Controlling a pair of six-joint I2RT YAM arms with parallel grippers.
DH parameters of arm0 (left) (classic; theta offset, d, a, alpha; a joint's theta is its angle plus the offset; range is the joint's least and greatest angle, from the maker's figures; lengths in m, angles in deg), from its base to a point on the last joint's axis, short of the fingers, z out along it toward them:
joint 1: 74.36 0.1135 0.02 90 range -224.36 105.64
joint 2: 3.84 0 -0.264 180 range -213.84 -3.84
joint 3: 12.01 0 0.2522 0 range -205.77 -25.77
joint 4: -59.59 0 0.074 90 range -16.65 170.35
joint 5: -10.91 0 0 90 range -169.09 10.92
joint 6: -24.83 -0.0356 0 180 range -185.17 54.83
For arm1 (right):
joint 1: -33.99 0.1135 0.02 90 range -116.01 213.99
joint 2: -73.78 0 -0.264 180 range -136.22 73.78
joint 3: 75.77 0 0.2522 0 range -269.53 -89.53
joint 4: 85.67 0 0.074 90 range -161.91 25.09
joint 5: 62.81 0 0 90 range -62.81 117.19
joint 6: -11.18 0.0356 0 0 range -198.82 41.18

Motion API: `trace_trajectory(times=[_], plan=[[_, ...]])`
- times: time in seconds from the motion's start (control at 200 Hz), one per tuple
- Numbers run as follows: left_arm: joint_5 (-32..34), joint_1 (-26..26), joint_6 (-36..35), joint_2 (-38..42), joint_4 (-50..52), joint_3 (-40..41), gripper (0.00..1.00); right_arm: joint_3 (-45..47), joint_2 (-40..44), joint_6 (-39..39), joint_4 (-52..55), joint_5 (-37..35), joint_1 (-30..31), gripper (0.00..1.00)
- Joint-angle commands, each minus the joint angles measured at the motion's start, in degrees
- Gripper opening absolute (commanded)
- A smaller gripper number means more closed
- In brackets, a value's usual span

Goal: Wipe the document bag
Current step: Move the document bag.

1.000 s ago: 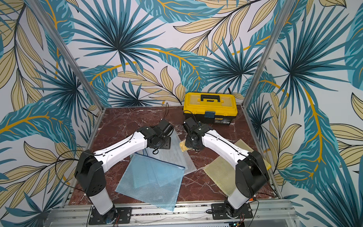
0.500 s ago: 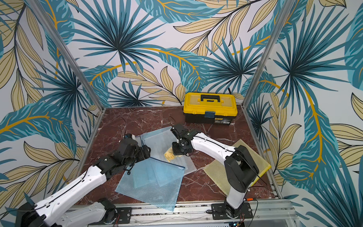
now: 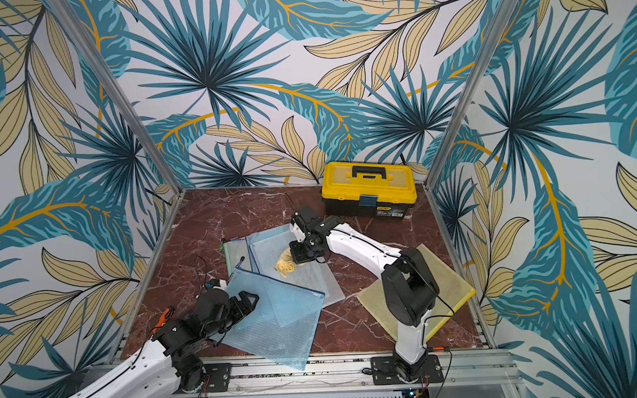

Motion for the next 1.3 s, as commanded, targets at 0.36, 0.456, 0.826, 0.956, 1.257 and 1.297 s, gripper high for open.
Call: trace_trajectory(times=[0.36,0.456,0.826,0.956,1.257,1.297], plan=[[-4.3,-7.0,11.7,4.9,12.3,-2.4,0.96,-9.2,-11.2,-5.2,4.1,5.5,0.6,0.00],[-5.5,-7.6,12.3,2.4,14.1,-3.8,0.95,-8.5,-11.7,-6.2,4.3,7.4,0.7,0.00],[-6.0,-12.1,22.6,6.7,22.3,-2.0,1.00,-8.8,-12.8,-8.1,5.4,8.3,1.1,0.00],[-5.6,-12.8,23.1,4.7,25.1,-3.6,1.00,-8.7,-12.9,-8.0,5.5,8.4,1.3,0.00],[-0.5,-15.3,23.5,-6.0,26.8,-6.8,1.00,-7.0,-12.5,-7.9,4.7,8.1,1.6,0.00],[-0.2,-15.4,24.0,-5.3,26.8,-6.5,1.00,-6.9,-12.4,-8.0,4.8,7.9,1.6,0.00]])
